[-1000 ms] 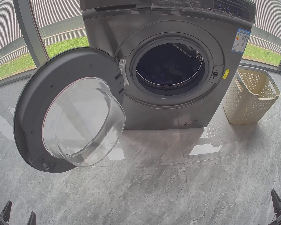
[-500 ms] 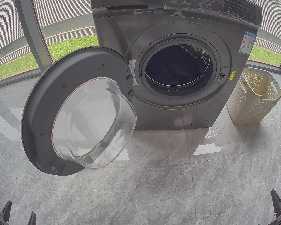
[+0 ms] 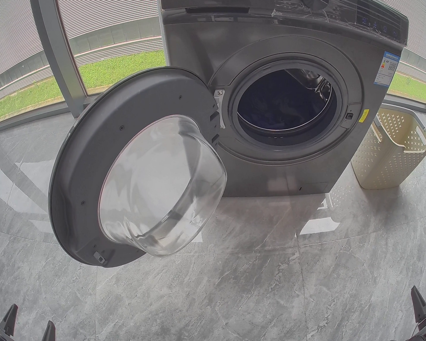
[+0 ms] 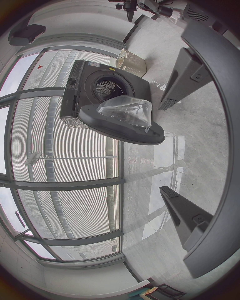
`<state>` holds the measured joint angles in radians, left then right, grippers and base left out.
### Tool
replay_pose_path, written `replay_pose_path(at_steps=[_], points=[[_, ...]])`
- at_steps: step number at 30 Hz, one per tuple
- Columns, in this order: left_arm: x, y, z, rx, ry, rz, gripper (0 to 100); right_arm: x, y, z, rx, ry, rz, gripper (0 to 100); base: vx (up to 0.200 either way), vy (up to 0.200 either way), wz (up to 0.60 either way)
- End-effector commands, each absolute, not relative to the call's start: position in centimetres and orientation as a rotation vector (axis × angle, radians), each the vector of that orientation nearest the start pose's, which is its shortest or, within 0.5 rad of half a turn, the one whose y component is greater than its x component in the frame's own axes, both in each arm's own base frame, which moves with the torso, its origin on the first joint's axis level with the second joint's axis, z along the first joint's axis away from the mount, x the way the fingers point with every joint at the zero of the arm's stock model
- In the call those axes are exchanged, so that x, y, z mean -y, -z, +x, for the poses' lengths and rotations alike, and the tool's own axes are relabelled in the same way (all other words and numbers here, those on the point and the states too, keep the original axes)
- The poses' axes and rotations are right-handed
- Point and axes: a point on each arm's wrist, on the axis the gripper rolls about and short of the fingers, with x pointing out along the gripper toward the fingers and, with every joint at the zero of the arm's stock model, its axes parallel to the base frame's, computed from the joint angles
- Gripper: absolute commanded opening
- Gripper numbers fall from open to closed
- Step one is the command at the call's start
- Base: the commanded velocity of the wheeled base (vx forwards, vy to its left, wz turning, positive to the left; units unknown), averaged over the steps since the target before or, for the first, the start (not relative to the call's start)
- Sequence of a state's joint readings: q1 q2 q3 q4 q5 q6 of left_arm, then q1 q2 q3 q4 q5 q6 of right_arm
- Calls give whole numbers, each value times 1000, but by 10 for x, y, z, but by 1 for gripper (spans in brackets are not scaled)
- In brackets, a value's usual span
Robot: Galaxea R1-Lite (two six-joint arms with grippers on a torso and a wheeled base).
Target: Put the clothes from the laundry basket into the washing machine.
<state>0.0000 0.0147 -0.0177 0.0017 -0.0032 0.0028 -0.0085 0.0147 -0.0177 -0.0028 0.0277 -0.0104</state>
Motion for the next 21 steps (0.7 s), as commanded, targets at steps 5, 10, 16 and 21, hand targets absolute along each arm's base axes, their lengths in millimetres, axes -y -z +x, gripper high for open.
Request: replay_pose_path(at_steps=[5, 10, 16, 21], points=[[0, -76, -23, -5, 5, 5, 100, -1, -76, -22, -3, -20, -11, 100, 0, 0, 0], [0, -77, -23, 6, 3, 11, 100, -1, -76, -22, -5, -20, -9, 100, 0, 0, 0], [0, -157, -32, 121, 37, 3, 100, -1, -76, -22, -3, -20, -11, 100, 0, 0, 0], [3, -178, 11, -54, 175, -1, 100, -1, -76, -22, -3, -20, -6, 100, 0, 0, 0]])
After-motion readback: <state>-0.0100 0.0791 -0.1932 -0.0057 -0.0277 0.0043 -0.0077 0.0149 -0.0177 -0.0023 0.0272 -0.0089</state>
